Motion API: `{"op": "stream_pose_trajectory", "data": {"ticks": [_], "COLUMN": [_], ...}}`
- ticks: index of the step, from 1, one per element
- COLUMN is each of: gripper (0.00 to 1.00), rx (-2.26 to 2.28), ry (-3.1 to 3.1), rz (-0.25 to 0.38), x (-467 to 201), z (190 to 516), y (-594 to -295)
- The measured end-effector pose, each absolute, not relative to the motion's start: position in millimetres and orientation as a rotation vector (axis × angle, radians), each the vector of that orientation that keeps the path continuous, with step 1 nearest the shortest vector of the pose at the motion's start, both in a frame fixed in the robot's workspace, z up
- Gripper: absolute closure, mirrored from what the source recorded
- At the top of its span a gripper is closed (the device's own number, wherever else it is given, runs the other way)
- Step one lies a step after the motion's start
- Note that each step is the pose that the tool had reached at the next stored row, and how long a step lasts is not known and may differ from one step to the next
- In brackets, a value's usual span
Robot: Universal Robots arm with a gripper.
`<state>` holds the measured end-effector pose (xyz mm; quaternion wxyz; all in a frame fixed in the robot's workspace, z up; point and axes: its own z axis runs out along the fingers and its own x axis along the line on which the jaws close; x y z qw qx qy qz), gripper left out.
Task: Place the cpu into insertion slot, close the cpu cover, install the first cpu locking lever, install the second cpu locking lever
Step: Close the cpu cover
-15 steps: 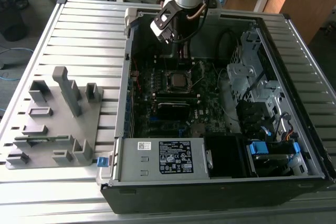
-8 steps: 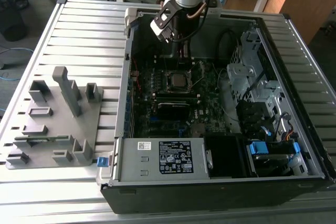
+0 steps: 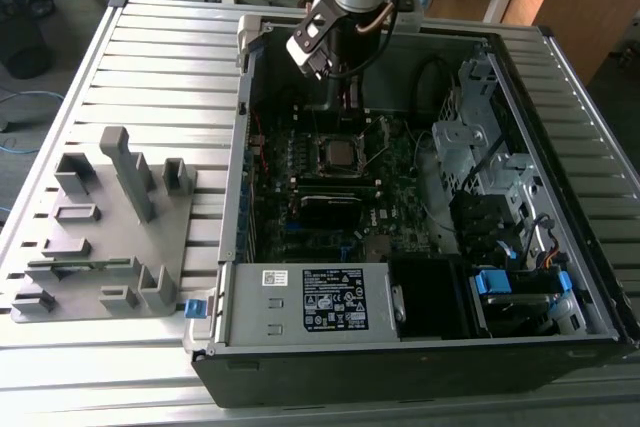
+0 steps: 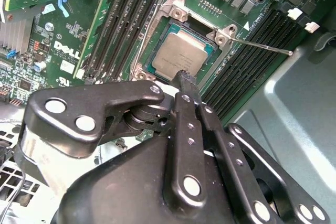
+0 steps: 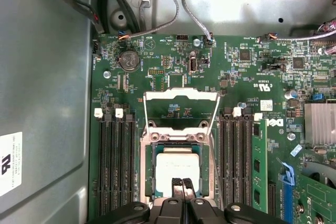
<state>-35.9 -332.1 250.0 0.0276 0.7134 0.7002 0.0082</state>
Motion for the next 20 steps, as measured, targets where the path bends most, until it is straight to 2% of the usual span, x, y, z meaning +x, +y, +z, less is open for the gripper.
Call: {"op": "stream_pose_trajectory", "data": {"ticks": [20], "gripper": [0.90], "rx": [2.203], "ry": [2.162], "rz": [0.025], "x": [-35.9], "z": [256.0], "y": [-332.1]}}
